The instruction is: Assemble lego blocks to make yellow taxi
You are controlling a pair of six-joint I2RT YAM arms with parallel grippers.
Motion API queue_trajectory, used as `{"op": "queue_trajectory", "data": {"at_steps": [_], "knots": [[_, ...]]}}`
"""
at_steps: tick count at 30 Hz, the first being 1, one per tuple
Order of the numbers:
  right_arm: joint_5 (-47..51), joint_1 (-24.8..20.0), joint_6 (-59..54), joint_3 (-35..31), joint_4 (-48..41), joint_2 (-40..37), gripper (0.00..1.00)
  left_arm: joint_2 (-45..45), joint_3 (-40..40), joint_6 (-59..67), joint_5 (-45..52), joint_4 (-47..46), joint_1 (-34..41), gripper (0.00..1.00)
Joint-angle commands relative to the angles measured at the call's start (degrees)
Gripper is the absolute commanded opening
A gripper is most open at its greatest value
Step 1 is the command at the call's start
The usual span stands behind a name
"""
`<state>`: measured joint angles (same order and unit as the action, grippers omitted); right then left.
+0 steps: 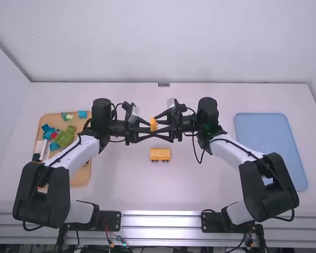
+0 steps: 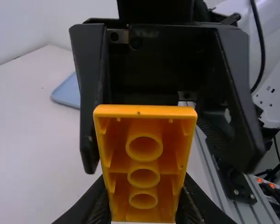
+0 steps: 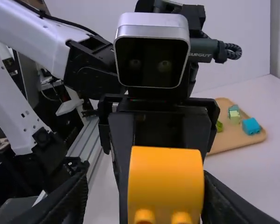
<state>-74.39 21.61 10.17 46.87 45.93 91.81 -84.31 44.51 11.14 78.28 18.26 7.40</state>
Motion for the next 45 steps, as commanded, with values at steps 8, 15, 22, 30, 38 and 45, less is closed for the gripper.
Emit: {"op": "queue_trajectory", "data": {"at_steps": [8,15,22,30,38,45], "knots": [[0.98,-0.15,0.02,1.49,-0.09,-0.5,0.41,-0.24,0.85,0.22,0.33,0.48,0.11,0.02],[1.2,0.09,0.09,1.49,0.2,-0.5,0.19,-0.24,0.85,0.2,0.33,0.44,0.11,0.18],[10.78,-1.14,0.55,1.53,-0.66,-0.52,0.09,-0.24,0.85,0.24,-5.11,0.48,0.09,0.99],[32.79,-5.97,-1.07,2.1,-18.53,-0.52,0.06,-0.22,0.85,-1.53,-33.2,-7.69,0.04,0.99],[51.45,-1.49,-11.02,8.76,-46.01,-0.11,0.05,0.5,0.85,-3.74,-54.64,-10.16,-0.98,1.0],[55.17,6.86,-17.29,18.25,-56.41,5.86,0.06,6.88,-3.3,-4.31,-56.5,-6.71,-4.11,0.99]]}}
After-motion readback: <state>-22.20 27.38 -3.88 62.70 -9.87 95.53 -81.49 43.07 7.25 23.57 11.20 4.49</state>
